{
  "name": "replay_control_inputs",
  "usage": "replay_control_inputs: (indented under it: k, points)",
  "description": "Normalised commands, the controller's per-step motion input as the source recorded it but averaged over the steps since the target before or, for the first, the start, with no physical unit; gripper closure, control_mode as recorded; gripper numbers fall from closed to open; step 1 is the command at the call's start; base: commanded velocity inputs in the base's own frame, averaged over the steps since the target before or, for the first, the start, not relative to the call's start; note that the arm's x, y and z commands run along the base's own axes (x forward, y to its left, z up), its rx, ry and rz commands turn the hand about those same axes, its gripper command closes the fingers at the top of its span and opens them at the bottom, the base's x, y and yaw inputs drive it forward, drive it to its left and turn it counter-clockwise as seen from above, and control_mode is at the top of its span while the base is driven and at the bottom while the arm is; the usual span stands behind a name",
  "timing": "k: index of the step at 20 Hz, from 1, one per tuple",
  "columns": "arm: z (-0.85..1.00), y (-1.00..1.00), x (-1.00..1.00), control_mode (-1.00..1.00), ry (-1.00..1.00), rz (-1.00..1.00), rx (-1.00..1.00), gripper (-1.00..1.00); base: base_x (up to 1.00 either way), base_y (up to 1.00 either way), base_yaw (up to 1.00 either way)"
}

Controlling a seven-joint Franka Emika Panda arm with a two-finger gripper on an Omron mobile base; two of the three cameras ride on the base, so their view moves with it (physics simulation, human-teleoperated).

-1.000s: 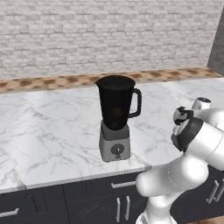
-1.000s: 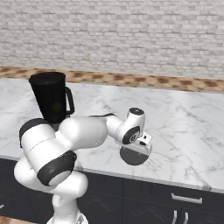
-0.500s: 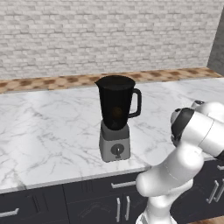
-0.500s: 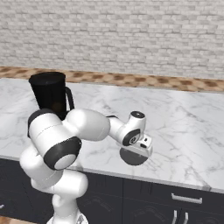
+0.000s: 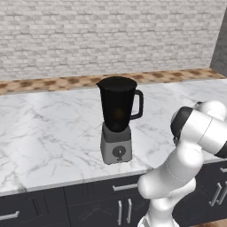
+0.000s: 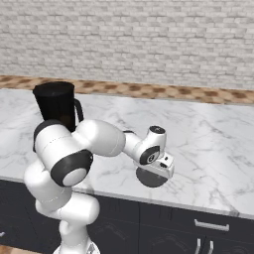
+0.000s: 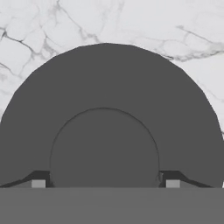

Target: Open the blender lid, put the orange in the blender, close the lid, and start the blender.

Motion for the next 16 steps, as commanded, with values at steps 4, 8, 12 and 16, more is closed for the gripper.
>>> replay_control_inputs:
  k: [4,8,12,16]
  points:
    - [-0.33,0.03,0.23,-1.00,0.00,0.00,0.00,1.00,0.00,0.00,0.00]
    - [-0.24,0.20,0.21,-1.00,0.00,0.00,0.00,1.00,0.00,0.00,0.00]
    - [-0.05,0.10,0.15,-1.00,-0.01,0.03,0.00,1.00,0.00,0.00,0.00]
    - [0.12,0.00,0.05,-1.00,-0.08,0.07,0.01,1.00,0.00,0.00,0.00]
